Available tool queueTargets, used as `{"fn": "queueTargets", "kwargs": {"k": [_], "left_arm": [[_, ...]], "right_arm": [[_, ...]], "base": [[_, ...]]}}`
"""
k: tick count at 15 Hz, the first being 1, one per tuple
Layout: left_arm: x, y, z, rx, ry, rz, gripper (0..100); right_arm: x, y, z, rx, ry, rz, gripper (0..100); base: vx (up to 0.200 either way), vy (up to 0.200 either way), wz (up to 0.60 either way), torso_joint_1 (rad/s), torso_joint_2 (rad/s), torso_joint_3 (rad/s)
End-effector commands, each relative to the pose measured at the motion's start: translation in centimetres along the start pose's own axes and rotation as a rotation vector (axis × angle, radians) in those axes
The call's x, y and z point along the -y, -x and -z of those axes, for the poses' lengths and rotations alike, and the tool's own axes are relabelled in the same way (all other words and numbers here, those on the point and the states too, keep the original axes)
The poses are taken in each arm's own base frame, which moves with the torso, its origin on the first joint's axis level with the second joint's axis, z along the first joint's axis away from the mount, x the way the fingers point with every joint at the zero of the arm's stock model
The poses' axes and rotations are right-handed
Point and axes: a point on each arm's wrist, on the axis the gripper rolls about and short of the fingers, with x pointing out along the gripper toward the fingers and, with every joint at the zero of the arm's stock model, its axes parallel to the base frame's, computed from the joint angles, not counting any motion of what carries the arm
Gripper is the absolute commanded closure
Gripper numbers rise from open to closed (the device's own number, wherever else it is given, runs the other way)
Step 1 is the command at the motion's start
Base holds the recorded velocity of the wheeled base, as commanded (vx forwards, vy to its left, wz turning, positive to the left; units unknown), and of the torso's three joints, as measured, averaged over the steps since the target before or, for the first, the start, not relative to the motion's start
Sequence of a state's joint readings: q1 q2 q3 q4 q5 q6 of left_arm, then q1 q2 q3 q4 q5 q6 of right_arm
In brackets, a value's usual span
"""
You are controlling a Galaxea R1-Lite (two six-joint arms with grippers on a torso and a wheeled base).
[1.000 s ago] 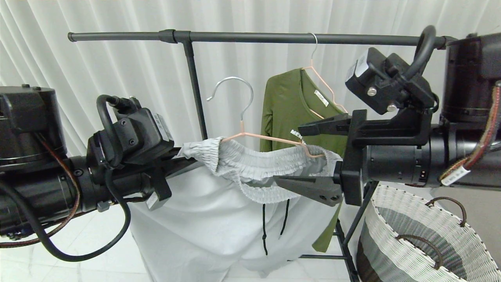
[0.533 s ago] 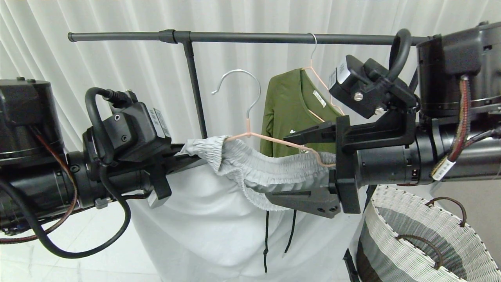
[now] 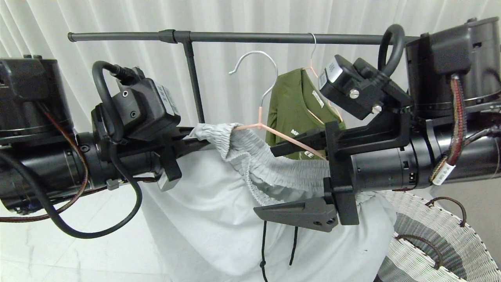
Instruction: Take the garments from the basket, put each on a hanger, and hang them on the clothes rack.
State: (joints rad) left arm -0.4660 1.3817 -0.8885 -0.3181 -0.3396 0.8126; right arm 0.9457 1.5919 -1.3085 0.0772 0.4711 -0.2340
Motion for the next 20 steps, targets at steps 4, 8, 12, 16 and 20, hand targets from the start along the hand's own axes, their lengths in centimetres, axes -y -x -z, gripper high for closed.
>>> {"fn": "queueTargets", "kwargs": {"k": [4, 8, 12, 16, 20], "left_arm": [[0.06, -0.46, -0.37, 0.014, -0.005, 0.011, 100], [0.01, -0.55, -0.42, 0.014, -0.004, 0.009, 100], [-0.03, -0.55, -0.45, 0.015, -0.004, 0.008, 100], [0.0, -0.51, -0.45, 0.017, -0.004, 0.01, 100], [0.04, -0.55, -0.32, 0.008, -0.007, 0.007, 100]], "right_arm": [[0.05, -0.41, 0.24, -0.014, -0.075, 0.003, 0], [0.02, -0.44, 0.5, -0.03, -0.114, 0.003, 100], [0.0, -0.44, 0.56, -0.036, -0.118, 0.004, 100], [0.18, -0.41, 0.6, -0.036, -0.12, 0.03, 100], [-0.42, 0.04, -0.24, 0.014, -0.189, 0.021, 100]], "base": [[0.0, 0.0, 0.0, 0.0, 0.0, 0.0], [0.0, 0.0, 0.0, 0.0, 0.0, 0.0], [0.0, 0.0, 0.0, 0.0, 0.0, 0.0], [0.0, 0.0, 0.0, 0.0, 0.0, 0.0], [0.0, 0.0, 0.0, 0.0, 0.0, 0.0]]}}
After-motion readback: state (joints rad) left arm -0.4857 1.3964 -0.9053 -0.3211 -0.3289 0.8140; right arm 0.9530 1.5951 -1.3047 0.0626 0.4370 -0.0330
